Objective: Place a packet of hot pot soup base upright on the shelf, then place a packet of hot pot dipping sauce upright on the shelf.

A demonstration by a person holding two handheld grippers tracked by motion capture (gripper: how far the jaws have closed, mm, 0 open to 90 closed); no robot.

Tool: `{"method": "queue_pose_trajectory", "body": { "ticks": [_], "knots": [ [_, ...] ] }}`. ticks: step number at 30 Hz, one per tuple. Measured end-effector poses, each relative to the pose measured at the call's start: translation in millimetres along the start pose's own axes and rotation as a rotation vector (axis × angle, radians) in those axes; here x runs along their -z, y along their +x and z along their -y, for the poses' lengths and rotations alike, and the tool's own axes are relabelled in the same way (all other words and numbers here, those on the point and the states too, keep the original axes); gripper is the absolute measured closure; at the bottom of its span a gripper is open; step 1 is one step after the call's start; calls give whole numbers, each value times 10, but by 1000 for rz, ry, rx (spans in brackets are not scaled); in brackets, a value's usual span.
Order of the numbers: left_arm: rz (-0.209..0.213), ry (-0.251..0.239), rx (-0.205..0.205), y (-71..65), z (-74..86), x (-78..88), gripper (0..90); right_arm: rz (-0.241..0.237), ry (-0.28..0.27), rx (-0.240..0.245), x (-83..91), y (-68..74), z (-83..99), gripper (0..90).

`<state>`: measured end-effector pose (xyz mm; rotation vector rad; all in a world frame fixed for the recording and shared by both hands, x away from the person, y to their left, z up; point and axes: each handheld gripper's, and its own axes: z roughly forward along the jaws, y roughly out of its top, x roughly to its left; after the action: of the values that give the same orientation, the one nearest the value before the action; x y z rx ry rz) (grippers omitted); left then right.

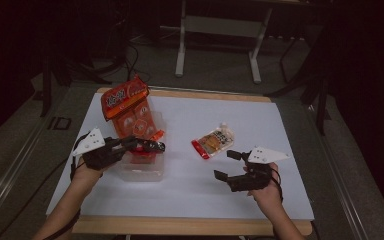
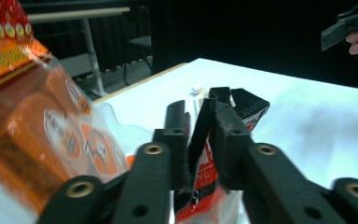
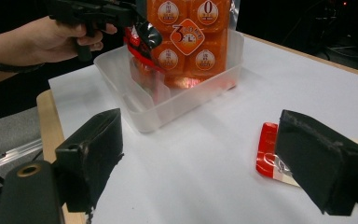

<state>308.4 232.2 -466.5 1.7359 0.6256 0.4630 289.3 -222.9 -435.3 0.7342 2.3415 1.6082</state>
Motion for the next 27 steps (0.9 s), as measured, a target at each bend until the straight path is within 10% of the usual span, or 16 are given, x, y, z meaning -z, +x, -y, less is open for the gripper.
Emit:
{"method": "queue_pose_trajectory", "body": {
  "ticks": [16, 27],
  "knots": [
    [1, -19, 44, -228, -244, 40, 64, 20, -3, 7, 12, -12, 4, 151],
    [14, -48, 8, -471, -420, 42, 23, 102, -1, 42, 42, -79, -3, 145]
  ]
}}
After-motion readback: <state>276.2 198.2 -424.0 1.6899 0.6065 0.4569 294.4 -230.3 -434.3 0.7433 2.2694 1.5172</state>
